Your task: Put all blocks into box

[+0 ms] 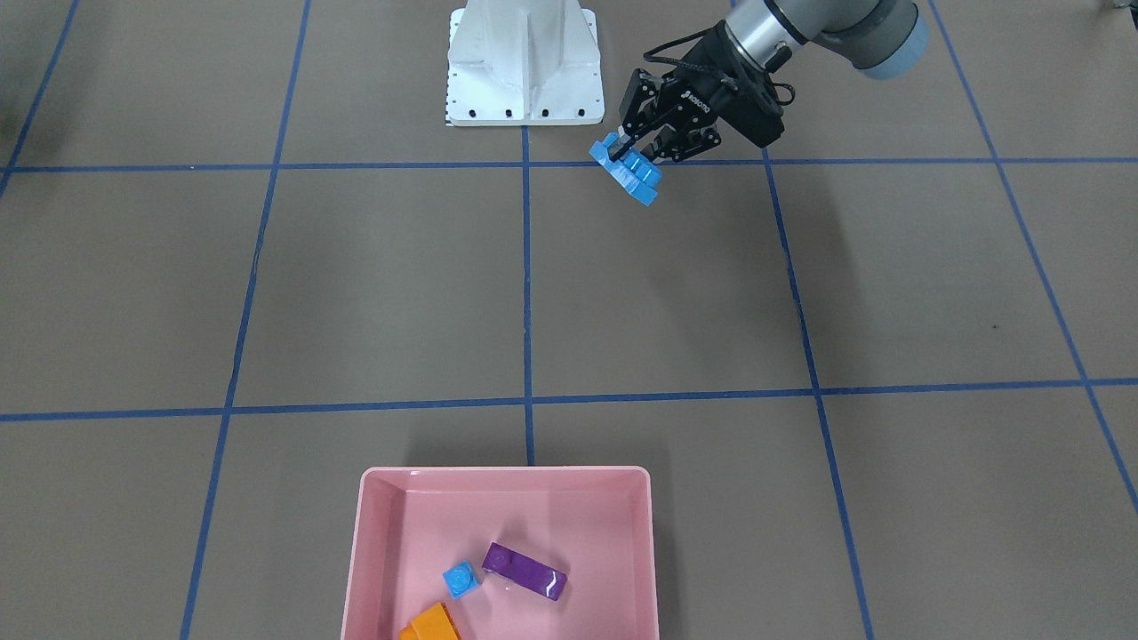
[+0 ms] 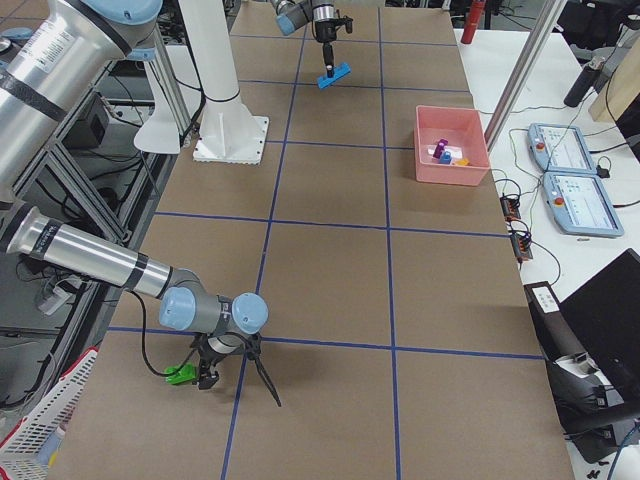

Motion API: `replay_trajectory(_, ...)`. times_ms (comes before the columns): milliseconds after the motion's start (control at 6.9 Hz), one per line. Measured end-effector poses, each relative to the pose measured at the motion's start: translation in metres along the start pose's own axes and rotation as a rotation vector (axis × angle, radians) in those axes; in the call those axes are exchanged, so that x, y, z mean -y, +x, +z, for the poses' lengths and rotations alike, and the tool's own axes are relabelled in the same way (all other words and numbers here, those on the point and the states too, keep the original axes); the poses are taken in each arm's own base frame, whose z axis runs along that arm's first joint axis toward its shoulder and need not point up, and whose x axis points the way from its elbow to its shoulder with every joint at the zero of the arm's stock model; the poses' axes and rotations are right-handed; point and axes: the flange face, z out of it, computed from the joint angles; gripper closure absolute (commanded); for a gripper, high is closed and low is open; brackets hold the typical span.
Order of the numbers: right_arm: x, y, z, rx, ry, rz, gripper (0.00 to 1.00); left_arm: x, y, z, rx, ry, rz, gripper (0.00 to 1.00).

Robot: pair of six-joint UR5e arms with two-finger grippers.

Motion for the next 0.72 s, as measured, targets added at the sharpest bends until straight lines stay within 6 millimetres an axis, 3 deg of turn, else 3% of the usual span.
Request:
replay_trajectory(145,0.001,0.0,0.003,0.011,-0.008,-0.002,0.01,0.002,0.004,0.0,-0.002,0.007,0.002,1.0)
replay_trajectory(434,0.004,0.001,0.009,0.03,-0.023,-0.004,0.03,0.018,0.035,0.008,-0.002,0.046,-0.002,1.0)
replay_trajectory(724,0.006,-0.002,0.012,0.046,-0.032,-0.01,0.09,0.046,0.074,0.038,0.008,0.127,-0.037,1.0)
